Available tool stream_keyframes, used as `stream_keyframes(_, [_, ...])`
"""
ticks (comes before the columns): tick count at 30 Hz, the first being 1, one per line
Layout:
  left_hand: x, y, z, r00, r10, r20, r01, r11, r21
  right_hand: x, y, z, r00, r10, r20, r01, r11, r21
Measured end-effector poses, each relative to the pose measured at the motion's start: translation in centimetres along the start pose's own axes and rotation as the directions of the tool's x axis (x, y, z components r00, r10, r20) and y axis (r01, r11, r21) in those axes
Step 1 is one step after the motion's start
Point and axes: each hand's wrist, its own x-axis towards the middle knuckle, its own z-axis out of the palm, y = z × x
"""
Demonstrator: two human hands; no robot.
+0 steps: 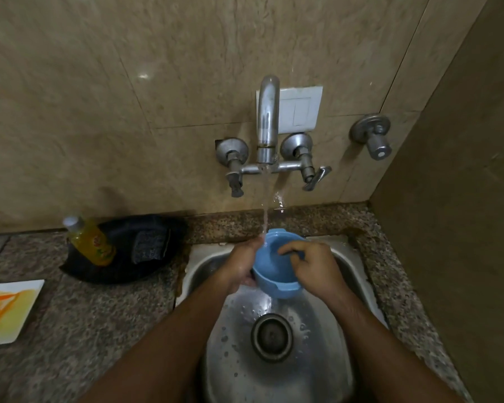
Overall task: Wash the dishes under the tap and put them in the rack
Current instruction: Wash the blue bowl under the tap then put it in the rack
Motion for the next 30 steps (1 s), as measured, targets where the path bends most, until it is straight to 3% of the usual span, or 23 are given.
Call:
stream_keyframes(2, [0.4,0.4,-1.0,1.000,-0.014,0.022,0.014,1.000,0.001,0.0,-0.4,0.2,0.999,-0.014,0.038,0.014,1.000,-0.007])
stream_keyframes(4, [0.2,1.2,-1.3,0.997,0.049,-0.064,-0.048,0.999,0.020,0.3,-0.7,0.6,0.986,-0.030,0.162,0.066,0.972,-0.224])
stream_keyframes(7, [0.5,1.8,-1.2,0.927,0.305,-0.220,-0.258,0.942,0.216,0.9,-1.6,1.3,0.964,-0.074,0.257,0.215,0.785,-0.581])
stream_keyframes(10, [0.2,1.6,-0.5,0.882,0.459,-0.105,-0.396,0.843,0.364,1.3,-2.9,2.5,0.978,-0.089,0.188,0.198,0.678,-0.708])
stream_keyframes(12, [-0.2,1.4,0.2,0.877,0.477,-0.048,-0.439,0.839,0.321,2.2,-3.3,3.4,0.990,-0.073,0.118,0.131,0.775,-0.618])
stream_keyframes(14, [-0.2,1.3,0.6,0.861,0.502,-0.079,-0.466,0.842,0.272,3.0,-3.4,4.1,0.993,-0.042,0.113,0.083,0.917,-0.390])
stream_keyframes(16, [0.3,1.0,0.1,0.845,0.520,-0.123,-0.481,0.840,0.250,3.2,-3.3,4.4,0.963,-0.062,0.262,0.103,0.984,-0.147])
stream_keyframes(17, [0.3,0.9,-0.2,0.845,0.518,-0.133,-0.481,0.844,0.237,3.1,-2.9,4.5,0.932,-0.052,0.358,0.099,0.989,-0.113])
stream_keyframes(19, [0.4,0.3,-0.3,0.852,0.506,-0.133,-0.474,0.854,0.214,3.2,-2.1,4.5,0.878,0.048,0.477,0.107,0.950,-0.294])
stream_keyframes(21, [0.2,-0.1,0.1,0.861,0.487,-0.143,-0.456,0.866,0.205,3.9,-1.1,5.0,0.937,0.039,0.348,0.171,0.817,-0.551])
stream_keyframes(22, [0.1,0.0,0.3,0.861,0.484,-0.154,-0.450,0.868,0.211,4.0,-0.8,5.3,0.959,0.000,0.284,0.174,0.790,-0.587])
stream_keyframes(23, [0.1,0.0,0.2,0.860,0.485,-0.159,-0.451,0.867,0.210,3.8,-0.8,5.3,0.962,-0.060,0.266,0.199,0.823,-0.532])
stream_keyframes(26, [0.2,0.2,-1.3,0.840,0.515,-0.169,-0.489,0.855,0.174,2.3,-0.8,4.4,0.861,-0.219,0.459,0.376,0.882,-0.283])
stream_keyframes(27, [0.2,0.4,-1.6,0.839,0.524,-0.147,-0.500,0.849,0.170,1.7,-0.9,3.9,0.855,-0.223,0.468,0.404,0.852,-0.332])
stream_keyframes(30, [0.5,0.5,-1.3,0.841,0.530,-0.112,-0.507,0.843,0.183,1.3,-0.9,3.3,0.924,-0.132,0.358,0.301,0.830,-0.471])
